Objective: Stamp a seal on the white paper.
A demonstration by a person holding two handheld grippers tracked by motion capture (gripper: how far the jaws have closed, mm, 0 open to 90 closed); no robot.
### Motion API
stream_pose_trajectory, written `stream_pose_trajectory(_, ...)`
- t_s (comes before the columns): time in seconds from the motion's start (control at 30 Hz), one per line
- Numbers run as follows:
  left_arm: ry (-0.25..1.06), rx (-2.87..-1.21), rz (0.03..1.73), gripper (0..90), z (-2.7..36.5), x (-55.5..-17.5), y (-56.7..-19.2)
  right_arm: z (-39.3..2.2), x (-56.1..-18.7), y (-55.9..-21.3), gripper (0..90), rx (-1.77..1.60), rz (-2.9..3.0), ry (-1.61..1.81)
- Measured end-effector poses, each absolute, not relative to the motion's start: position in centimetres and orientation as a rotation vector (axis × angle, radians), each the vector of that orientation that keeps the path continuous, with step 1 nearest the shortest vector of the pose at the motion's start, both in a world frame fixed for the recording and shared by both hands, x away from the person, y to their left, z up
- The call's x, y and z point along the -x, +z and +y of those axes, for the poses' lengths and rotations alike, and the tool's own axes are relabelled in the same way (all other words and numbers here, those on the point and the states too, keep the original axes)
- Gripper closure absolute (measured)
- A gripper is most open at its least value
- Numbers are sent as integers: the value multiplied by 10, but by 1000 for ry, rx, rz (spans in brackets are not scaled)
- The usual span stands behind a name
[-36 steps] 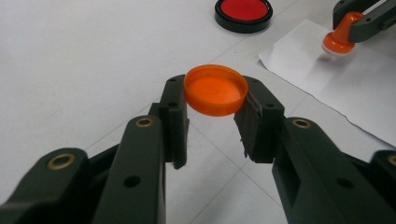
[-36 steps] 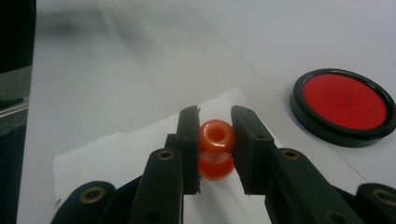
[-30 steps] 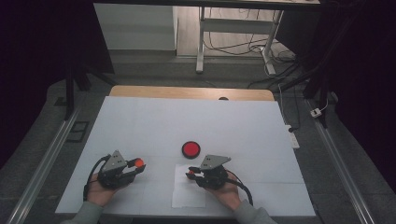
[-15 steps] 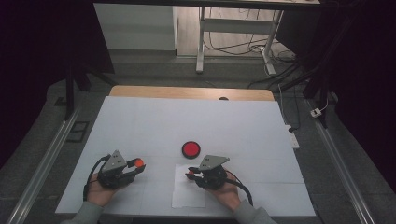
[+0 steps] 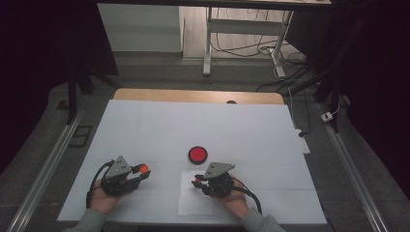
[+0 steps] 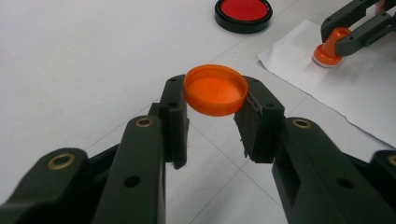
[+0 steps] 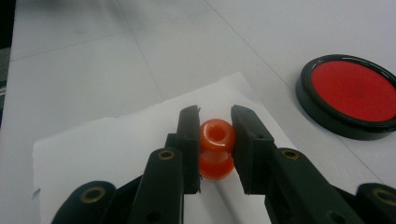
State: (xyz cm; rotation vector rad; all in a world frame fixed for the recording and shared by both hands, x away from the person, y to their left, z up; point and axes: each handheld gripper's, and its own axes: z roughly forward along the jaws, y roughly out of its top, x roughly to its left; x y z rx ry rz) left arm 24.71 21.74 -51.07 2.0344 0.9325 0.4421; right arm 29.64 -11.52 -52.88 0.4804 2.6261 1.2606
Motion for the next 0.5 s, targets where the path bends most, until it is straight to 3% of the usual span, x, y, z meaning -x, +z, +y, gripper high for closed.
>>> stream_pose_trajectory(0.5, 444, -2033, 941, 647, 217, -247, -512, -114, -296, -530, 728, -480, 2626, 1254)
